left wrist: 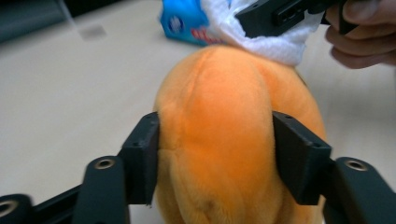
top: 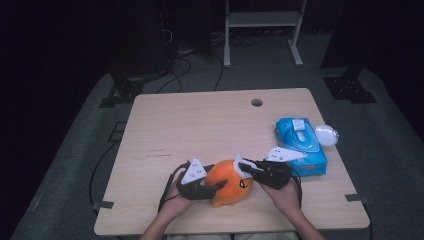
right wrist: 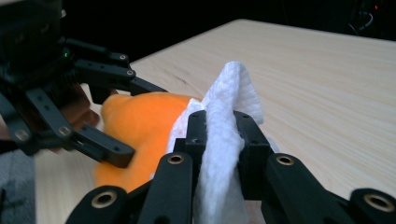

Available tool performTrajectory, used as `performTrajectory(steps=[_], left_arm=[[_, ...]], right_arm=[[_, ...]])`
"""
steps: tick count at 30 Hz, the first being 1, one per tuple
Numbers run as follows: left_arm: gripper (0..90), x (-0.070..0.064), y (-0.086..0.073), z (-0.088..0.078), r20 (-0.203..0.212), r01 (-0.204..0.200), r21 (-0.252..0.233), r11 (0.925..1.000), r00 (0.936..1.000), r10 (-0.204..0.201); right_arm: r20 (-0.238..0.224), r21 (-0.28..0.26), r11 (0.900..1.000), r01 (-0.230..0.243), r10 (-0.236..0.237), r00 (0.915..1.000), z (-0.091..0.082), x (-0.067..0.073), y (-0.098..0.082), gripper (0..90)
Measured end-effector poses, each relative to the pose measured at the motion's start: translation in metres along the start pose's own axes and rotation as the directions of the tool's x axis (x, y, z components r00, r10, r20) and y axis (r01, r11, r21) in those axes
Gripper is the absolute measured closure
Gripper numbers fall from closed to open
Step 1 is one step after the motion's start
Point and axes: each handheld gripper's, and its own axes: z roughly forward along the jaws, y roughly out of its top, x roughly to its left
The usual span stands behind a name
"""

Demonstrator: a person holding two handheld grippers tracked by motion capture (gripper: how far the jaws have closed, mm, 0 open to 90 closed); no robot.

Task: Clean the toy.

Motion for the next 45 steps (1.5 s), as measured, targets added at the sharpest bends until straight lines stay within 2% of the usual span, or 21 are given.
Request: performTrajectory(steps=[3, 6, 7, 8, 9, 12, 14, 15, 16, 17, 18, 20, 23, 25, 27, 33, 34, 38, 39, 41, 45], left_arm=[[41.2, -0.016, 0.008, 0.004, -0.035, -0.157, -0.010, 0.9875, 0.9870, 0.157], [37.0, -0.017, 0.007, 0.003, -0.022, -0.153, -0.019, 0.9880, 0.9880, 0.153], [32.2, -0.011, 0.005, 0.002, 0.017, -0.068, -0.042, 0.9968, 0.9975, 0.069], [26.6, -0.011, 0.005, 0.002, 0.017, -0.068, -0.042, 0.9968, 0.9975, 0.069], [21.1, -0.001, 0.002, 0.002, 0.040, 0.049, -0.030, 0.9984, 0.9981, -0.048], [13.4, 0.009, -0.003, 0.006, 0.069, 0.182, 0.013, 0.9832, 0.9807, -0.183], [26.9, 0.008, -0.005, 0.006, 0.076, 0.179, 0.005, 0.9839, 0.9810, -0.179], [33.5, 0.003, -0.003, 0.004, 0.025, 0.088, -0.011, 0.9961, 0.9958, -0.088], [37.6, 0.003, -0.003, 0.004, 0.025, 0.088, -0.011, 0.9961, 0.9958, -0.088], [37.6, -0.001, 0.000, 0.003, -0.006, 0.031, -0.033, 0.9990, 0.9995, -0.031], [41.3, -0.008, 0.004, 0.002, -0.055, -0.065, -0.051, 0.9966, 0.9965, 0.062], [41.5, -0.014, 0.007, 0.003, -0.068, -0.136, -0.043, 0.9897, 0.9887, 0.133], [39.1, -0.013, 0.005, 0.003, -0.051, -0.123, -0.050, 0.9911, 0.9914, 0.121], [33.0, -0.009, 0.002, 0.002, -0.014, -0.038, -0.064, 0.9972, 0.9992, 0.037], [35.0, -0.011, 0.002, 0.004, -0.015, -0.049, -0.068, 0.9965, 0.9987, 0.048], [36.4, -0.023, 0.003, 0.007, -0.008, -0.125, -0.065, 0.9901, 0.9922, 0.124], [36.6, -0.023, 0.001, 0.007, -0.014, -0.137, -0.062, 0.9887, 0.9906, 0.136], [37.7, -0.018, -0.003, 0.004, -0.016, -0.118, -0.060, 0.9911, 0.9930, 0.117], [37.4, -0.013, -0.006, 0.003, -0.006, -0.083, -0.060, 0.9948, 0.9966, 0.083], [34.4, -0.008, -0.005, 0.003, 0.030, -0.040, -0.072, 0.9966, 0.9986, 0.043], [26.1, -0.002, 0.000, 0.004, 0.035, 0.033, -0.093, 0.9951, 0.9989, -0.030]], right_arm=[[-0.029, -0.028, 0.999, 0.040, -0.041, 0.9988, 0.000, 0.012, 0.008, 77.0], [-0.022, -0.021, 0.998, 0.057, -0.057, 0.9981, 0.000, 0.013, 0.009, 77.0], [-0.022, -0.014, 0.999, 0.044, -0.045, 0.9988, 0.000, 0.009, 0.006, 77.1], [-0.022, -0.014, 0.999, 0.044, -0.045, 0.9988, 0.000, 0.009, 0.006, 77.1], [-0.004, 0.010, 0.999, 0.040, -0.040, 0.9992, 0.001, 0.004, 0.001, 77.2], [0.000, 0.014, 1.000, 0.001, -0.001, 1.0000, 0.002, -0.003, -0.005, 77.3], [0.003, 0.011, 1.000, 0.003, -0.004, 1.0000, 0.001, -0.002, -0.003, 77.3], [0.005, 0.000, 1.000, 0.013, -0.013, 0.9999, 0.001, 0.003, 0.001, 77.3], [-0.001, -0.010, 1.000, 0.023, -0.023, 0.9997, 0.001, 0.006, 0.003, 77.2], [-0.001, -0.010, 1.000, 0.023, -0.023, 0.9997, 0.001, 0.006, 0.003, 77.2], [-0.028, -0.030, 0.999, 0.030, -0.030, 0.9991, 0.002, 0.014, 0.009, 77.2], [-0.038, -0.036, 0.996, 0.076, -0.077, 0.9963, 0.002, 0.023, 0.015, 77.2], [-0.024, -0.031, 0.995, 0.092, -0.093, 0.9954, 0.003, 0.024, 0.017, 77.3], [0.009, -0.004, 0.998, 0.069, -0.069, 0.9976, 0.003, 0.015, 0.010, 77.3], [0.003, -0.006, 0.999, 0.039, -0.039, 0.9992, 0.002, 0.013, 0.009, 77.3], [-0.067, -0.020, 0.992, 0.124, -0.125, 0.9899, 0.007, 0.042, 0.019, 77.3], [-0.059, -0.003, 0.985, 0.172, -0.172, 0.9833, 0.010, 0.050, 0.021, 77.3], [0.001, 0.014, 0.985, 0.173, -0.174, 0.9848, 0.010, 0.040, 0.020, 77.3], [0.052, 0.033, 0.991, 0.132, -0.134, 0.9896, 0.006, 0.024, 0.014, 77.3], [0.064, 0.031, 0.997, 0.074, -0.075, 0.9951, 0.003, 0.011, 0.008, 77.3], [0.060, 0.026, 0.996, 0.086, -0.087, 0.9944, 0.005, 0.015, 0.008, 77.3]])
